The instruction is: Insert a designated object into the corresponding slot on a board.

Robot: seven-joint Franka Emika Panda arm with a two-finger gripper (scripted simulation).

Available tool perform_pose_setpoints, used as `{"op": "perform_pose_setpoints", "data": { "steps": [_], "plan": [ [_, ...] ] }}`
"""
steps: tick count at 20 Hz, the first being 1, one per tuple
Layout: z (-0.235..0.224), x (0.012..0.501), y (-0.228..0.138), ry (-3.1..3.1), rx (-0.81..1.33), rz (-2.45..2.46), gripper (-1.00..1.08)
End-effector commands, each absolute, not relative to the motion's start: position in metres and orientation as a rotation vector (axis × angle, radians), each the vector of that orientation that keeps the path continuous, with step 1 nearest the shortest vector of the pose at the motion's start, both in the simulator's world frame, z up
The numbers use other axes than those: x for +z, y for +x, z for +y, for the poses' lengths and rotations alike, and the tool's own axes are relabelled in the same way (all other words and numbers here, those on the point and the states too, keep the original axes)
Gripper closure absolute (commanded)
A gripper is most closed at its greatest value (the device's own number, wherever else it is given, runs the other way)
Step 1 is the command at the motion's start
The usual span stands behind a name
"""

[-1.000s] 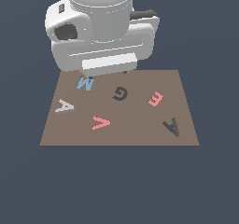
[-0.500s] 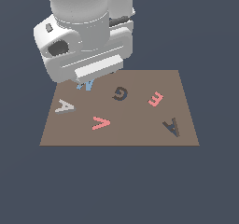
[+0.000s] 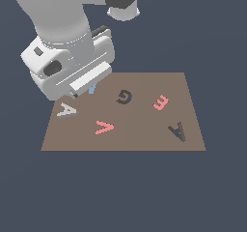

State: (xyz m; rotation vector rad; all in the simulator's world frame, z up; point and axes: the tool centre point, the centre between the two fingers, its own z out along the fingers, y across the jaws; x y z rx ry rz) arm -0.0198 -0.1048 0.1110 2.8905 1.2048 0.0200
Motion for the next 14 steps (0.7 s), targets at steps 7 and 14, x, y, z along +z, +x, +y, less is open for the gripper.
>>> {"op": "perform_pose_setpoints", "data": {
  "steps": [7, 14],
  "plan": [
    [-0.14, 0.086, -0.008, 2.707, 0.014, 1.584, -0.92],
    [-0.161, 0.069, 0.006, 2.554, 0.008, 1.825, -0.92]
  ]
}}
